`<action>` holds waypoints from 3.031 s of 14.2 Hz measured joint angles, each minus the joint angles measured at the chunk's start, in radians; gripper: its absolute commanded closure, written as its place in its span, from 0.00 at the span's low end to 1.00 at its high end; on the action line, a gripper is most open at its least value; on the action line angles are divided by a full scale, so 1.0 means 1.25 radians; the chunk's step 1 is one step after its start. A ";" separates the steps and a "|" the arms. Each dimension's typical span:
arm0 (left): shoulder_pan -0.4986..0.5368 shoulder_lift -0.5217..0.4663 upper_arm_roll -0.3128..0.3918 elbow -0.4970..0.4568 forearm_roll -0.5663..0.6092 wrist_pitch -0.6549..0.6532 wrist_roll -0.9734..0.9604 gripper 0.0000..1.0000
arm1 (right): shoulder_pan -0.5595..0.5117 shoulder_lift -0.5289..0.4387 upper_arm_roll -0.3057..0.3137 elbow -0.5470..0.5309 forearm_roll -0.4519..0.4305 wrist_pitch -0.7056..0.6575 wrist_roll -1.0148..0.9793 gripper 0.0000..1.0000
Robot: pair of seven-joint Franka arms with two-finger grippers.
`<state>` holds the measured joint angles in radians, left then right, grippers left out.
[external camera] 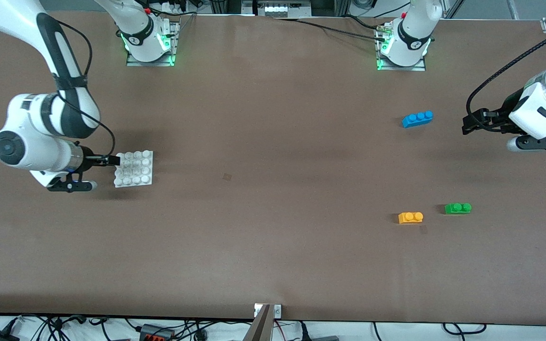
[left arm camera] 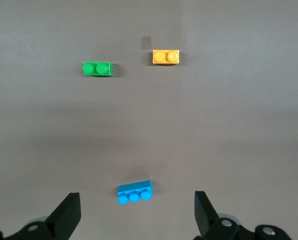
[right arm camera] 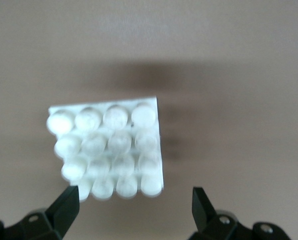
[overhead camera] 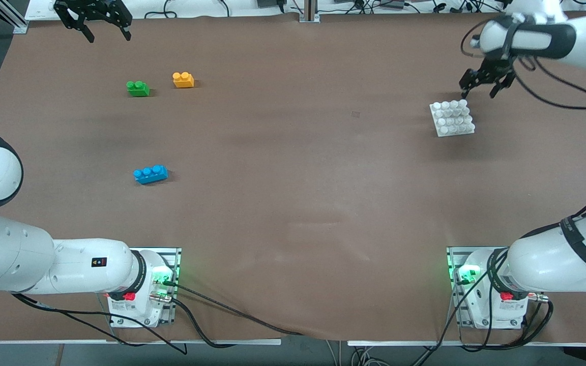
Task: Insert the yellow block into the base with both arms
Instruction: 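Lower the right gripper and close it on the white base, then slide the base to table middle while the left gripper grasps yellow block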
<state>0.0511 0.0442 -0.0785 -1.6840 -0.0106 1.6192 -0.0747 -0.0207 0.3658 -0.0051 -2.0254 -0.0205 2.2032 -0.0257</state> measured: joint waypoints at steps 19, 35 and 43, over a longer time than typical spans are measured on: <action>0.000 0.017 0.000 0.001 -0.011 0.001 0.000 0.00 | 0.002 0.092 0.007 -0.056 0.000 0.186 0.000 0.28; -0.015 0.325 -0.017 0.024 -0.078 0.374 0.000 0.00 | 0.456 0.238 0.070 0.186 0.020 0.185 0.558 0.34; -0.021 0.473 -0.018 0.027 -0.011 0.568 0.001 0.00 | 0.583 0.370 0.070 0.398 0.210 0.185 0.611 0.34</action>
<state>0.0243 0.6351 -0.1014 -1.6506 -0.0248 2.3293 -0.0731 0.7075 0.8281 0.0823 -1.5278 0.2422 2.4342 0.7383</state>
